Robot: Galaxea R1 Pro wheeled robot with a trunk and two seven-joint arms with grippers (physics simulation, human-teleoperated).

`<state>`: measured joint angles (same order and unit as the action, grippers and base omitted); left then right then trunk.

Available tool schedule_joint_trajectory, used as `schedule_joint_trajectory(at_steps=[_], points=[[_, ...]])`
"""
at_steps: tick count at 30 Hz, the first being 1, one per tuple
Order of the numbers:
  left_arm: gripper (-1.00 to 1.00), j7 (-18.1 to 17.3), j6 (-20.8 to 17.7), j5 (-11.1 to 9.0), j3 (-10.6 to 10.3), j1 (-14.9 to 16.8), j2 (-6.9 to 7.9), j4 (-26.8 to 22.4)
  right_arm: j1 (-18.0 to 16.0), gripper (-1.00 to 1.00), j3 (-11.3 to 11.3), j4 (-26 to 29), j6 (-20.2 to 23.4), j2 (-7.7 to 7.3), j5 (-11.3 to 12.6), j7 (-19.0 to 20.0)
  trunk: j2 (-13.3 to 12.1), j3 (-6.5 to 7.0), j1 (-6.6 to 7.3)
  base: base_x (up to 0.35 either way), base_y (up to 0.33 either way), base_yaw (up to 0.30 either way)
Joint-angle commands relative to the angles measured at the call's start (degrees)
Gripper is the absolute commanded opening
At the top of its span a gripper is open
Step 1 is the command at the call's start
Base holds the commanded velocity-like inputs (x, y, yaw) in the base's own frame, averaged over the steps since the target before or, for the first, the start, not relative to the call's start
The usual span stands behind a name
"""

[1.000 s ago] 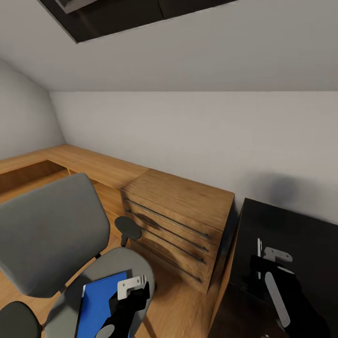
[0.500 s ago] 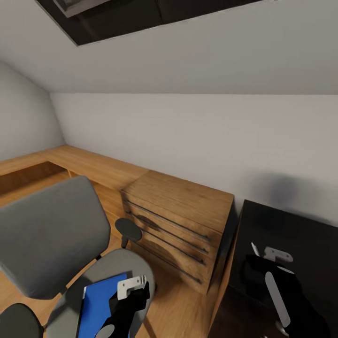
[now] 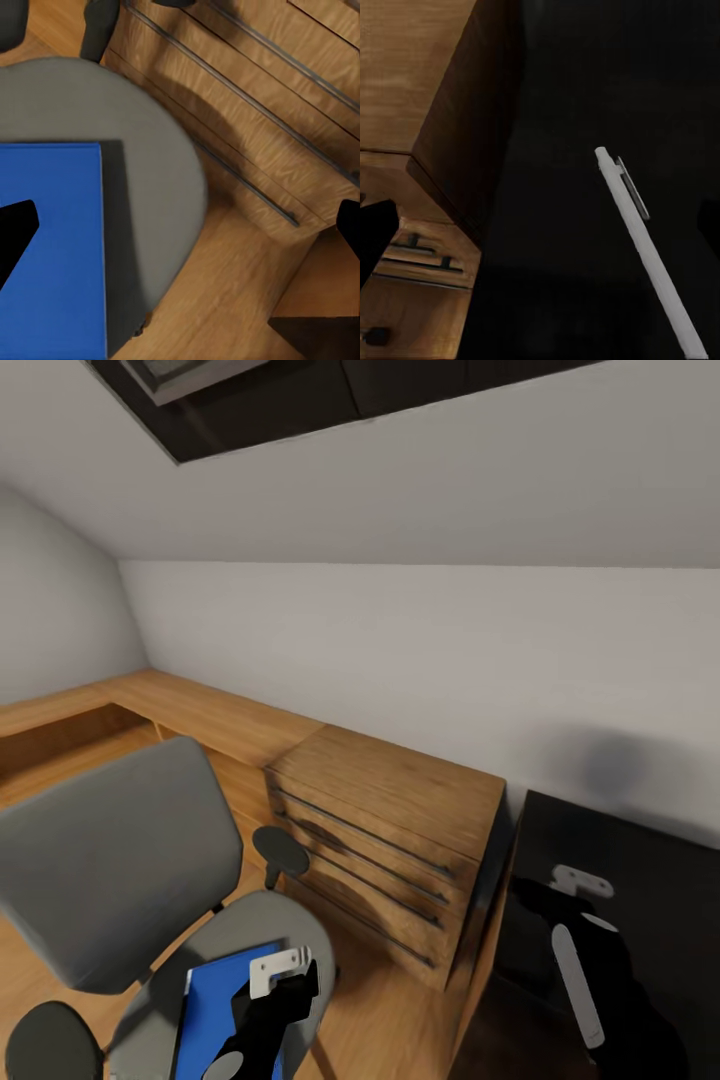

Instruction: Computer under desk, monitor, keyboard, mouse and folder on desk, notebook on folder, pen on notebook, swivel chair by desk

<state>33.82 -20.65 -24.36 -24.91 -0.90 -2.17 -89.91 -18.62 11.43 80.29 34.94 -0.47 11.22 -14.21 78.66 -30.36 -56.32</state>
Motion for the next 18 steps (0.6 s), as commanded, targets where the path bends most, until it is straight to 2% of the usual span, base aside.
schedule_joint_trajectory(at_steps=[1,4,6,7,12,16,18], points=[[1.0,0.37,-0.07,-0.37,-0.05,0.03,0.02,-0.09,-0.02,1.0,-0.11,0.13,0.12,0.38,0.52,-0.93,0.03,-0.05,0.0,0.0,0.0,0.255],[1.0,0.37,0.02,-0.35,-0.04,0.03,0.04,-0.09,0.07,1.0,-3.26,0.18,-0.02,1.2,0.42,-2.13,0.03,-0.06,0.0,-0.051,0.046,0.266],[1.0,0.37,0.06,-0.34,-0.01,0.03,0.05,-0.09,0.13,1.0,-6.77,0.07,-0.16,1.65,0.12,-2.84,0.03,-0.11,0.0,-0.174,0.156,0.274],[1.0,0.37,0.07,-0.34,-0.01,0.03,0.05,-0.09,0.14,1.0,-7.55,-0.02,-0.18,1.73,0.05,-2.97,0.03,-0.14,0.0,-0.22,0.197,0.277],[1.0,0.37,0.08,-0.34,0.03,0.03,0.06,-0.09,0.23,1.0,-8.99,-0.33,-0.22,1.9,-0.04,-3.12,0.03,-0.31,0.0,-0.243,0.213,0.278],[1.0,0.37,0.08,-0.34,0.0,0.03,-0.01,-0.09,0.25,1.0,-12.25,-0.97,-0.24,1.96,0.06,-3.05,0.03,-0.45,0.0,-0.256,0.211,0.276],[1.0,0.37,0.08,-0.34,-0.01,0.03,-0.02,-0.09,0.25,1.0,-13.15,-1.77,-0.28,1.96,0.0,-3.04,0.03,-0.53,0.0,-0.255,0.19,0.272]])
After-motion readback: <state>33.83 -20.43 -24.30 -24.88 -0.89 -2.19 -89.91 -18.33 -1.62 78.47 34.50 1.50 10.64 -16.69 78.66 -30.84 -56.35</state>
